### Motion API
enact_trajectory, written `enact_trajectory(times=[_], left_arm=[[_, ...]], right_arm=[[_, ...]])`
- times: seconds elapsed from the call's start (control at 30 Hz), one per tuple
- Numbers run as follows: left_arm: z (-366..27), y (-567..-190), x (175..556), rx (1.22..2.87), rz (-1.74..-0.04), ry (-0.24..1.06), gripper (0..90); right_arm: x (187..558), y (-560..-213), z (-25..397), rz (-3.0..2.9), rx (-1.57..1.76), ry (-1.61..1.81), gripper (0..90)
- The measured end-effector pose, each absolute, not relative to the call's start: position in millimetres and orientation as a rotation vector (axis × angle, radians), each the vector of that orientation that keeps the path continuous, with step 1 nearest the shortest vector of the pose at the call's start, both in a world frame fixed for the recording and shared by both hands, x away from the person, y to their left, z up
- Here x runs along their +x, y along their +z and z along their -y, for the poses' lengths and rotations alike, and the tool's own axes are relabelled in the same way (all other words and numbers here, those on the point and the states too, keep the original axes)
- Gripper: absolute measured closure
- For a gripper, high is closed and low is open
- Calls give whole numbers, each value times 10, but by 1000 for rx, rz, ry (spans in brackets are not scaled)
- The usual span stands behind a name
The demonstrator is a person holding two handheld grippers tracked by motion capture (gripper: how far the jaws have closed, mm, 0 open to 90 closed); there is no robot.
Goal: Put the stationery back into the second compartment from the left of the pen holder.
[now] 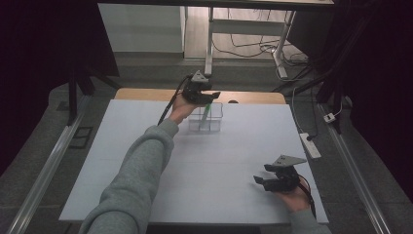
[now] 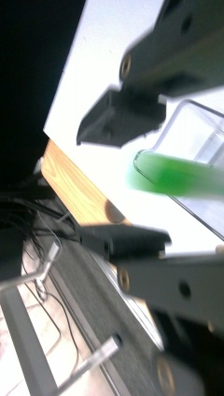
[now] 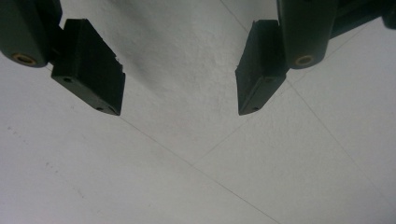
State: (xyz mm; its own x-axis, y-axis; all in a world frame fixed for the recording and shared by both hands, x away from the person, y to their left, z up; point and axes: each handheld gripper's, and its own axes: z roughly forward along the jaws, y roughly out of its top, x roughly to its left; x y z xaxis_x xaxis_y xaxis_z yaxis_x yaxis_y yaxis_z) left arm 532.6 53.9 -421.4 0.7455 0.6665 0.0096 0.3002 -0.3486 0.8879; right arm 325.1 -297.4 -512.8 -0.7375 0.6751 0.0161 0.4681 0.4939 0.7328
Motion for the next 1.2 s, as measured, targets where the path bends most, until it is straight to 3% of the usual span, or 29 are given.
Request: enact_trajectory(times=[0.13, 0.63, 1.2], left_arm=[[-608, -4172, 5282, 1950, -746, 443, 370], [-933, -4151, 4880, 1981, -726, 395, 379], [-1385, -4322, 4086, 2027, -766, 393, 375]], right_arm=[[3250, -5125, 2969, -2468, 968, 1086, 320], [3251, -5113, 2981, -2452, 965, 1108, 320], [3244, -5096, 2998, -2445, 961, 1110, 320]])
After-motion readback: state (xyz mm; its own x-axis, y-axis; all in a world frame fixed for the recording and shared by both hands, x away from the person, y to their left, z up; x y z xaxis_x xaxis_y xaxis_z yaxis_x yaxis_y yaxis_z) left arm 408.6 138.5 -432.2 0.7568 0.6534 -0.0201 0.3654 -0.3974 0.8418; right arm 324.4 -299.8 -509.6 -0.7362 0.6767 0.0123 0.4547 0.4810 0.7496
